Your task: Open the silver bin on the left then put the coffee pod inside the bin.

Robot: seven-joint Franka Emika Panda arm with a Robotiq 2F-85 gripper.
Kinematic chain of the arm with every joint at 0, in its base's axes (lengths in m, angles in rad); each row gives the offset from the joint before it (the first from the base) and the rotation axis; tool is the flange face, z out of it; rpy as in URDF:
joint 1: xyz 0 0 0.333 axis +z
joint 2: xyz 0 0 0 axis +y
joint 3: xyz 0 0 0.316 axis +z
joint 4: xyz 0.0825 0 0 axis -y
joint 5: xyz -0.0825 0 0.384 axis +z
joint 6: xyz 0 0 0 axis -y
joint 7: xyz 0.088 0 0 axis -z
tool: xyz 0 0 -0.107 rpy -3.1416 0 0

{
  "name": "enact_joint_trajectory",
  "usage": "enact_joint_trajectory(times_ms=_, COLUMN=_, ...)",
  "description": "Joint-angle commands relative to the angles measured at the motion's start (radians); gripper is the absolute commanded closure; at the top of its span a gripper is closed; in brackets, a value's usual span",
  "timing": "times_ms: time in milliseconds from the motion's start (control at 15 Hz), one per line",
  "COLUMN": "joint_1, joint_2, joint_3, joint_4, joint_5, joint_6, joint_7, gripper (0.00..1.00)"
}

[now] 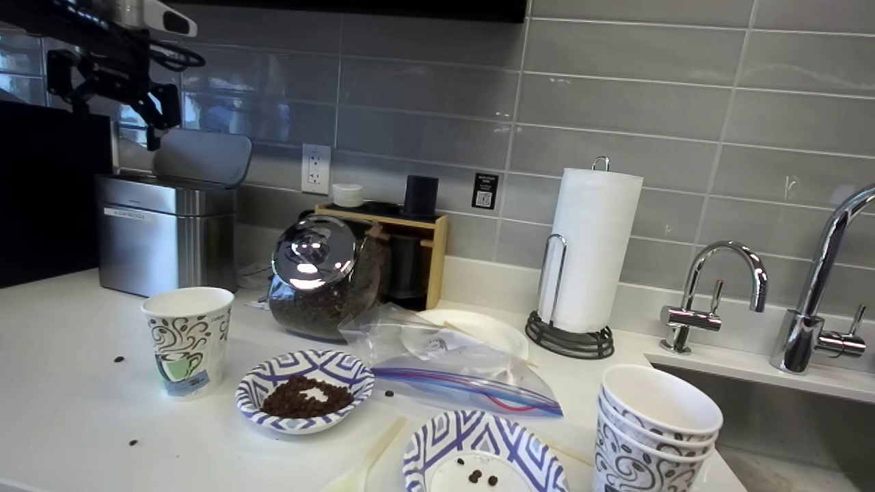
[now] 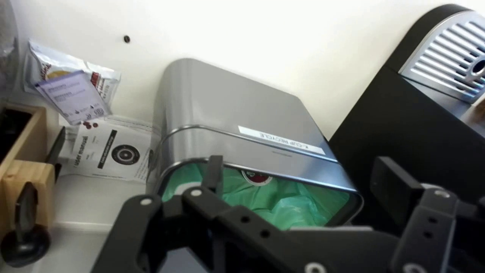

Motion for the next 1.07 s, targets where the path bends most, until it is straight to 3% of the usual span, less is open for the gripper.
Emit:
enact_joint_trajectory(times_ms=0, joint_1=0.015, joint_2=-0.085, joint_3=-0.018, joint_4=-0.09, joint_5=-0.038, joint_6=-0.035, joint_7=0.111, gripper=0.0)
enact_joint_trajectory(times_ms=400, joint_1=-0.005, joint_2=-0.221, joint_3=-0.059, joint_4=-0.188, joint_5=-0.016, joint_6=-0.092, joint_7=0.194, gripper=0.0)
enact_joint_trajectory(times_ms=1000, joint_1=0.01, joint_2=-0.43, joint_3=-0.115, joint_4=-0.324, joint_5=0.029, joint_6=-0.054, joint_7=0.123, gripper=0.0)
